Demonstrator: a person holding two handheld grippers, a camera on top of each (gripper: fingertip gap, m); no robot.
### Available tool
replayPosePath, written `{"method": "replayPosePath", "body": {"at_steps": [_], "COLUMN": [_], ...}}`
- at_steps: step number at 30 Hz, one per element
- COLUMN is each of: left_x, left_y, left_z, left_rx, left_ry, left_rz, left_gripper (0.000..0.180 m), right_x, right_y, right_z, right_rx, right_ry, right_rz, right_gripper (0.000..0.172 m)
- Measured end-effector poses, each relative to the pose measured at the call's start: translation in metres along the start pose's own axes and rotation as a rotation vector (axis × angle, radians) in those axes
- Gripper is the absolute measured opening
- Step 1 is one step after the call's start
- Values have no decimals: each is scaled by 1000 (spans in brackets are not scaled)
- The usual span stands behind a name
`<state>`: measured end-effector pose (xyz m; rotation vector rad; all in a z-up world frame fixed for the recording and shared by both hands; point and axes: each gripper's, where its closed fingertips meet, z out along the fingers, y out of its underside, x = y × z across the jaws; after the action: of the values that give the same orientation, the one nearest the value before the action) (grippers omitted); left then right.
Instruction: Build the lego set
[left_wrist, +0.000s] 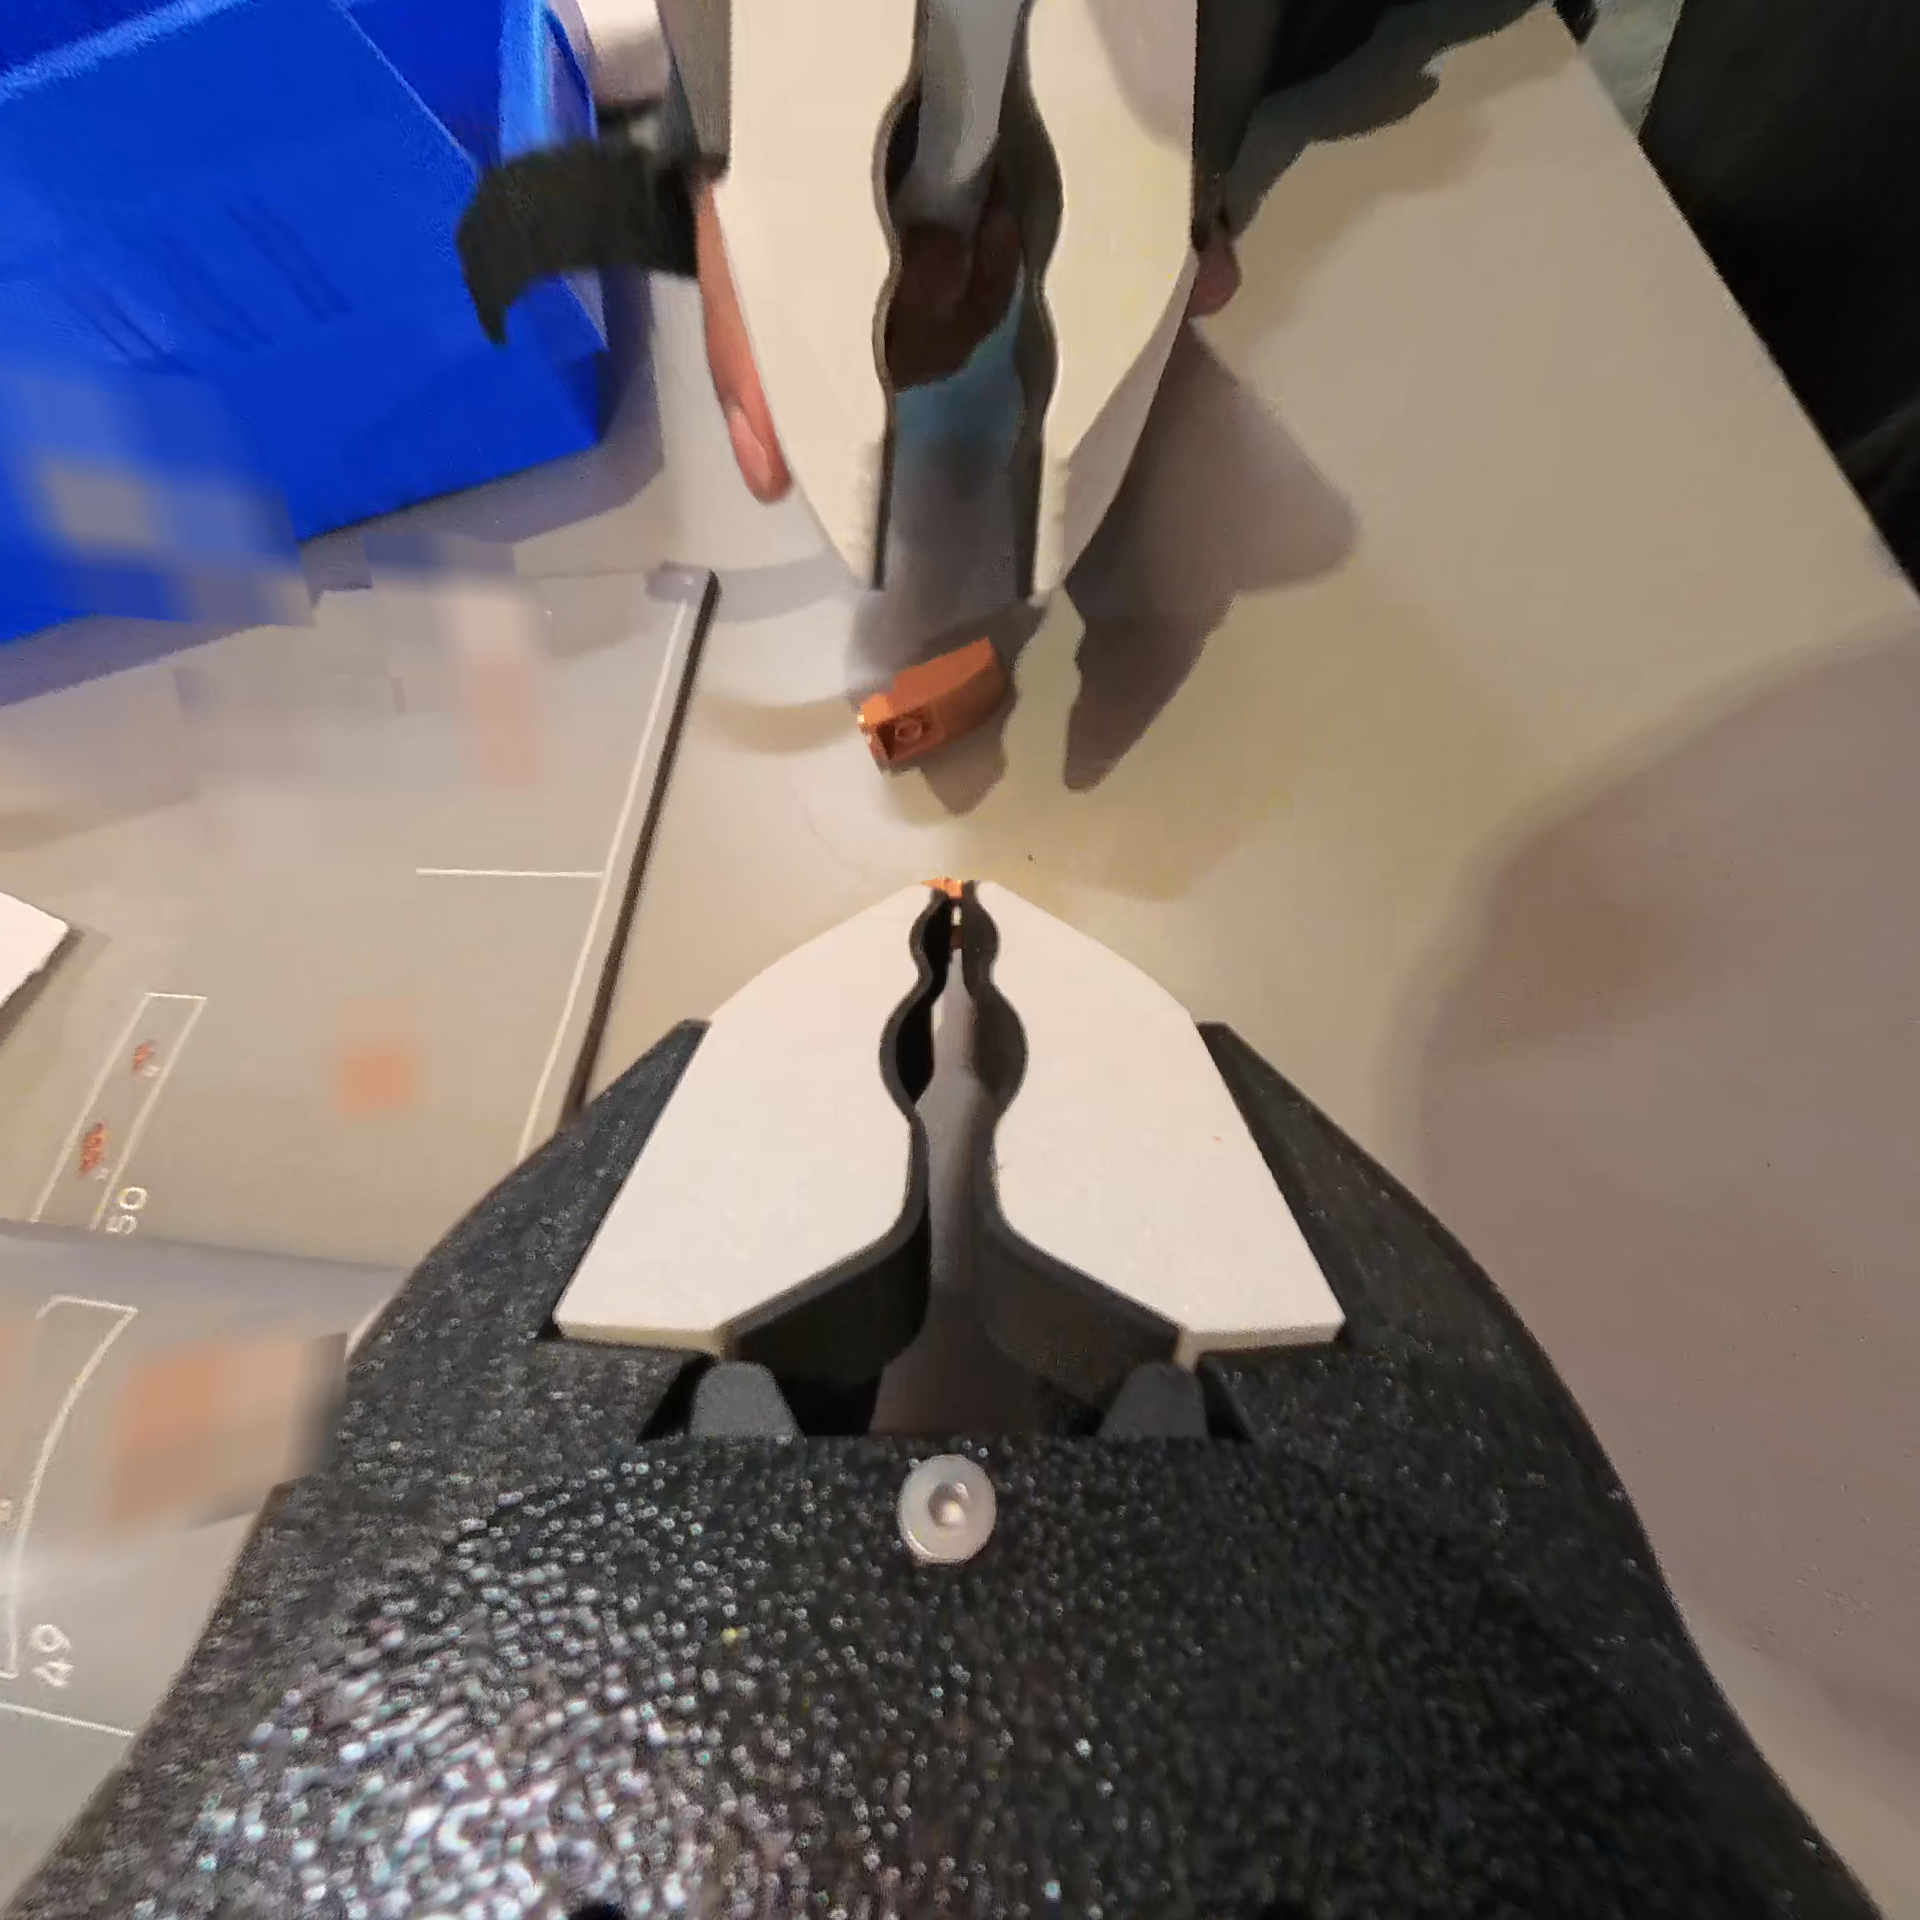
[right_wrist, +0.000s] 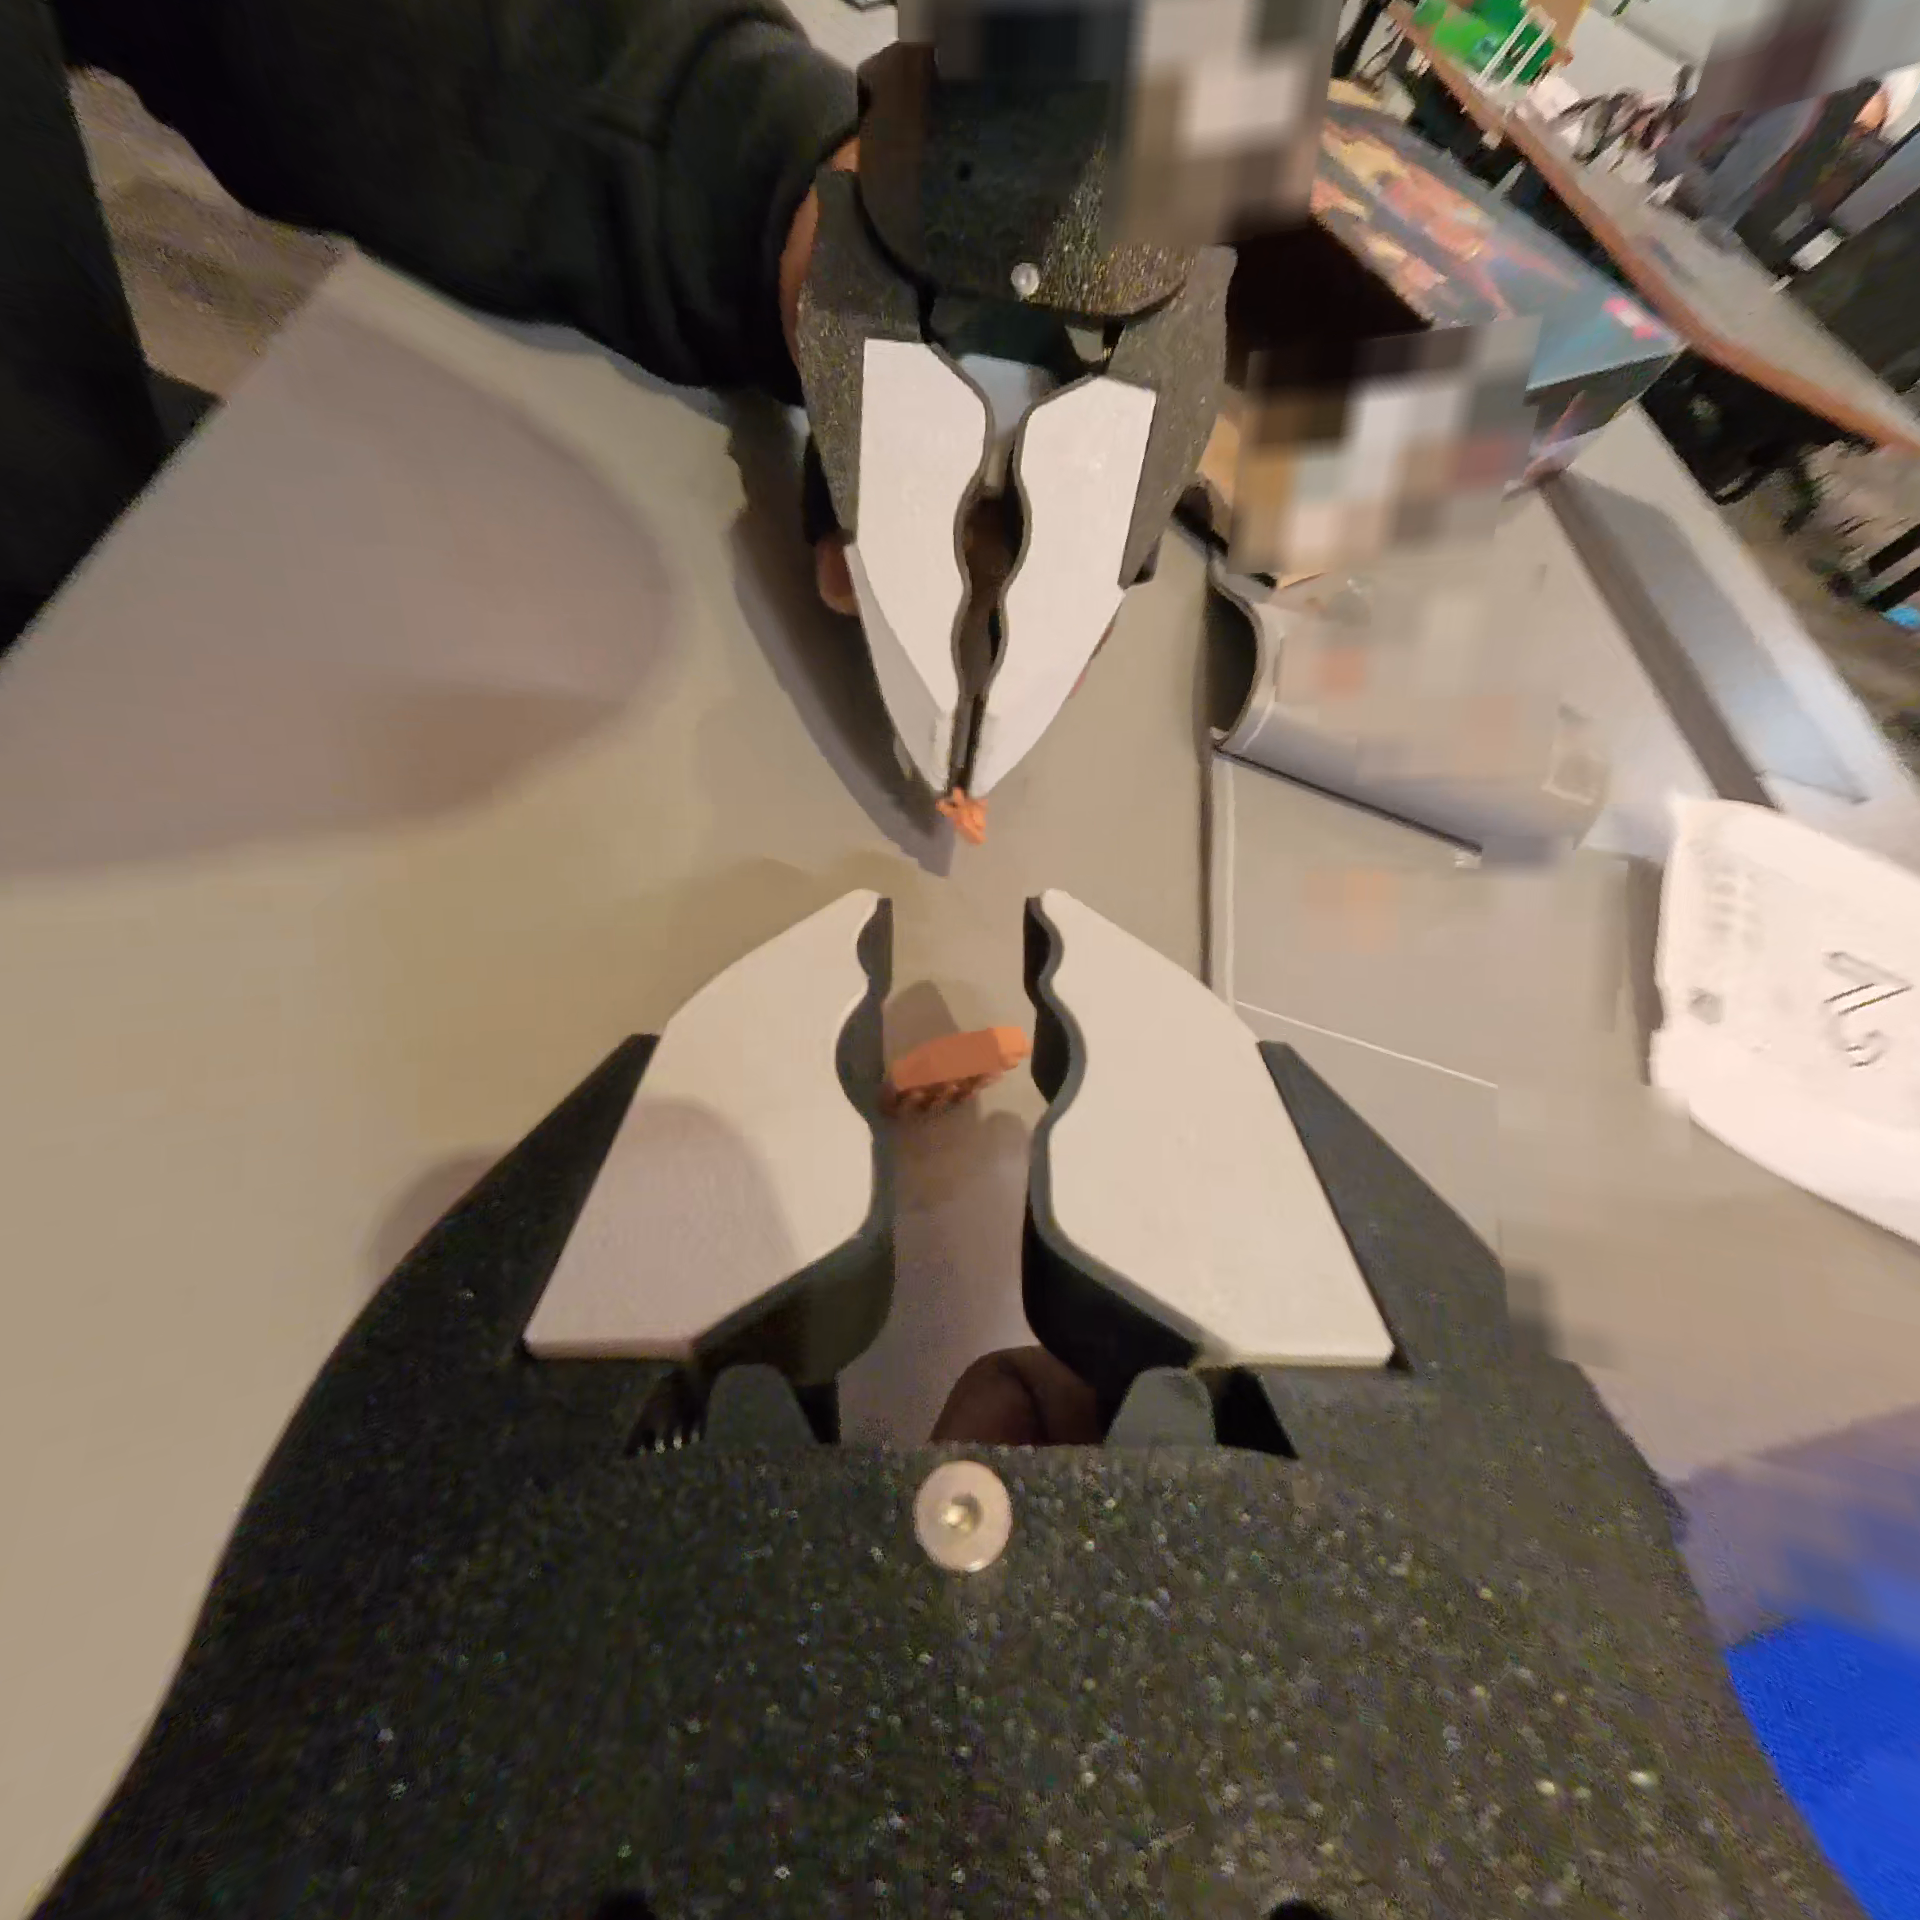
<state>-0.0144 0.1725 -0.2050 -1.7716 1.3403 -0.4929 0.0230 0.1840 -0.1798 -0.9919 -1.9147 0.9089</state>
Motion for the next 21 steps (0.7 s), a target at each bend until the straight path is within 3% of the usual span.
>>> {"method": "replayPosePath", "body": {"at_steps": [1,10,14,21], "left_x": [0,21,39,65], "left_y": [-4,-51,-65,-79], "left_z": [-1,-10,-13,-17], "left_rx": [25,313,432,529], "left_ry": [-6,18,81,151], "left_rz": [15,206,277,388], "left_gripper": [1,1,1,1], "right_x": [-1,-23,-41,-56], "right_y": [-1,-17,-29,-43], "right_z": [0,2,-4,-16], "right_rx": [3,72,135,199], "right_ry": [-19,-203,-389,-557], "right_rz": [36,218,339,446], "right_gripper": [24,25,29,31]}}
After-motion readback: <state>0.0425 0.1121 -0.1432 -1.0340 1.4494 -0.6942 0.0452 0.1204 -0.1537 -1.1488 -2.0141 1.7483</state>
